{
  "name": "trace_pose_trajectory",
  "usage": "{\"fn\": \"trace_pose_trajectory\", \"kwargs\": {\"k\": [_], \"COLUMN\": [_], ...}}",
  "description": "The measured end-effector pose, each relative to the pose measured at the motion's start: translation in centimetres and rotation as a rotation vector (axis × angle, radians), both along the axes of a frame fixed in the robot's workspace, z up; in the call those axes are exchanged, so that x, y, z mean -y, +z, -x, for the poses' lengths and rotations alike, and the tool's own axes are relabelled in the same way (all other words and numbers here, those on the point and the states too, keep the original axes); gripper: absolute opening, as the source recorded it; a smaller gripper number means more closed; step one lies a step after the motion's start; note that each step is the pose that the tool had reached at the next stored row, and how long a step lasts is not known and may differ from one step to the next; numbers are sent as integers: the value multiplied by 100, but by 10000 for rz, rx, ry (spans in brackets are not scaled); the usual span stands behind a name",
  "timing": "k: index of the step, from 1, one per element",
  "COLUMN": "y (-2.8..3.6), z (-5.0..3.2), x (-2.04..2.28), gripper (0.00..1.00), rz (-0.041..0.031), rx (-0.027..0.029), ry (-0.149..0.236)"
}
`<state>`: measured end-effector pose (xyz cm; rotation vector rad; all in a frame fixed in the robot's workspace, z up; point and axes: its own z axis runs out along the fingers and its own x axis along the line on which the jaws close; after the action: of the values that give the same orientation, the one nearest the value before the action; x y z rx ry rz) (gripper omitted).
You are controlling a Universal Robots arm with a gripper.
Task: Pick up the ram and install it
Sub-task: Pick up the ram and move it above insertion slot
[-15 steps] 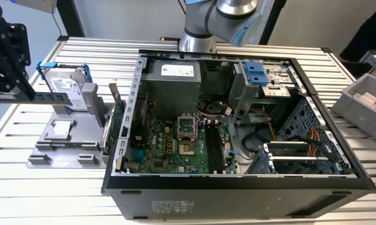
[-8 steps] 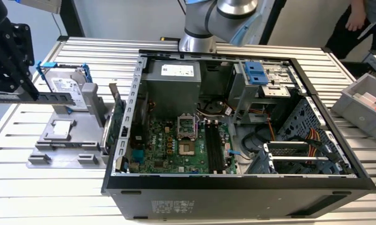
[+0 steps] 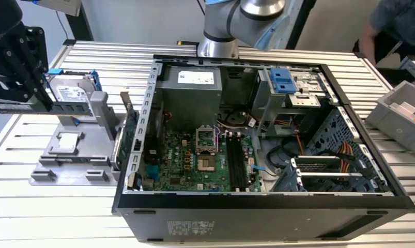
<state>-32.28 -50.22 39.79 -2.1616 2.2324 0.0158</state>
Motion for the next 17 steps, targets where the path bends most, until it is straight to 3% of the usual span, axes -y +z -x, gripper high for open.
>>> {"fn": "trace_pose_trajectory", "kwargs": {"k": [17], "y": [0], "z": [-273], "x": [0], "gripper": [0], "rz": [-1], "rx": [1], "ry": [0]}}
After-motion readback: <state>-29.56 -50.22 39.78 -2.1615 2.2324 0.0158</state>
